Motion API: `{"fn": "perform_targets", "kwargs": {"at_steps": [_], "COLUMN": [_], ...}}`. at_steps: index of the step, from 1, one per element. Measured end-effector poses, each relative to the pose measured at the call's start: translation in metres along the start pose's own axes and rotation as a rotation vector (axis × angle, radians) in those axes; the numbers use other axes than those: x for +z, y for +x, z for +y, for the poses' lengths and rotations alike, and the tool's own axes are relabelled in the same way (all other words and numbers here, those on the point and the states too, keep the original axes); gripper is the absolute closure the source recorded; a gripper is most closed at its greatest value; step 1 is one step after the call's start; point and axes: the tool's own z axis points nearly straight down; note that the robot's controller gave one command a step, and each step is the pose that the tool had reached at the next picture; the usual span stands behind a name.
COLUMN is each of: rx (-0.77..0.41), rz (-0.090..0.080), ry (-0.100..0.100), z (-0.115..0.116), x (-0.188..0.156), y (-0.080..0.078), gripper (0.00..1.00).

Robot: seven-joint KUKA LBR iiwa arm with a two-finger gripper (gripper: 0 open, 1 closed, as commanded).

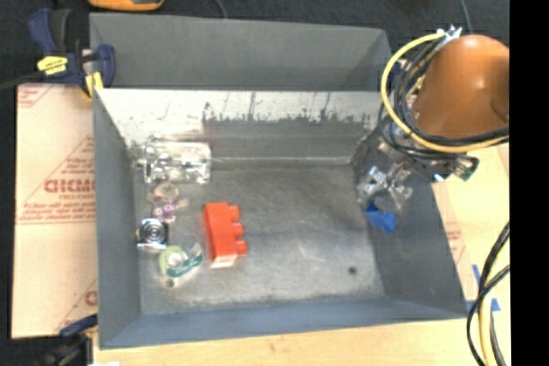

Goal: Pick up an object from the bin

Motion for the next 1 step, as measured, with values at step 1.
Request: {"fn": "perform_targets", "kwargs": {"at_steps": [1], "rx": [0.009], "rz": [0.0], "ry": [0.0], "z": [-0.0021], "x": [-0.0318], "y": [-0.0004], "gripper": [1.0]}}
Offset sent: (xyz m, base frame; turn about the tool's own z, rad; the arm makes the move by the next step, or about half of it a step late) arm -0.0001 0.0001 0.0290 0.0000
